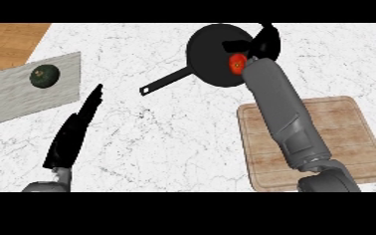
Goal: Pick the tomato from the cutting board and place it in the pan
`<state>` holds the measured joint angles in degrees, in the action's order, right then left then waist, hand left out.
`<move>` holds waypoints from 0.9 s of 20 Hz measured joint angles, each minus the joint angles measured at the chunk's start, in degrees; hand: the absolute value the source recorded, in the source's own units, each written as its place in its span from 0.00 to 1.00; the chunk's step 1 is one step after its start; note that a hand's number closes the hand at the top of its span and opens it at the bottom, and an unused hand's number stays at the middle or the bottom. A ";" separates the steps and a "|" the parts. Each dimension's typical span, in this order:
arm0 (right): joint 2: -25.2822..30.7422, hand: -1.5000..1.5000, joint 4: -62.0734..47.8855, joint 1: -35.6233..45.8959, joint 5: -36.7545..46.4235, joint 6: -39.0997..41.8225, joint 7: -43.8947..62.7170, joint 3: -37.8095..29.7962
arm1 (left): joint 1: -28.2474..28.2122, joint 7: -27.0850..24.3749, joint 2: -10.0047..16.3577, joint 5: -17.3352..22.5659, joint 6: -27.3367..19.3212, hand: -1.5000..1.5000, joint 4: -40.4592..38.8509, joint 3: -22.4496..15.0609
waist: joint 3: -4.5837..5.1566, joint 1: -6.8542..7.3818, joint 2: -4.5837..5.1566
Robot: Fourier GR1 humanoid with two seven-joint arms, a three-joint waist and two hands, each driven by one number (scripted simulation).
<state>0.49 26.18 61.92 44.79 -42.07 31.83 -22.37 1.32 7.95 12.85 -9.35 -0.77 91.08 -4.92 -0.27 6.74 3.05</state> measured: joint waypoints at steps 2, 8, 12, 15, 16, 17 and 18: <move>0.18 0.00 0.45 -0.03 -0.74 -3.90 -2.91 -1.10 | -0.25 0.39 0.03 -0.02 0.10 0.50 0.55 -0.14 | 0.00 0.12 -0.07; 0.76 0.00 2.04 -0.78 -3.77 -14.40 -9.85 -5.58 | -1.25 0.34 0.11 0.06 -0.11 0.50 0.84 0.38 | 0.07 -0.85 -0.61; 0.64 0.00 3.21 -2.75 -6.58 -19.10 -14.14 -8.59 | -2.07 0.29 0.42 0.03 -0.28 0.50 0.51 1.12 | 0.11 -2.24 -1.22; 0.20 0.00 5.71 -5.54 -9.95 -21.32 -18.75 -9.26 | -3.48 0.42 0.57 0.29 -0.26 0.50 1.15 1.65 | 0.14 -3.38 -1.89; 0.08 0.00 6.93 -6.97 -11.24 -21.76 -20.64 -9.01 | -3.66 0.16 0.83 0.53 -0.10 0.50 0.87 2.17 | 0.14 -3.82 -2.07; -0.01 0.00 7.93 -8.26 -12.37 -22.07 -22.06 -8.67 | -3.97 0.14 0.73 0.52 -0.23 0.50 0.90 2.35 | 0.15 -4.25 -2.26; -0.04 0.00 8.98 -9.46 -13.34 -22.05 -23.57 -8.60 | -4.08 -0.64 0.57 0.29 -0.44 0.50 0.08 2.52 | 0.17 -4.66 -2.37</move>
<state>0.45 35.16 52.46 31.45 -64.12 8.26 -30.96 -2.77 7.31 13.42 -9.06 -1.21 91.16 -2.40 -0.11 2.08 0.69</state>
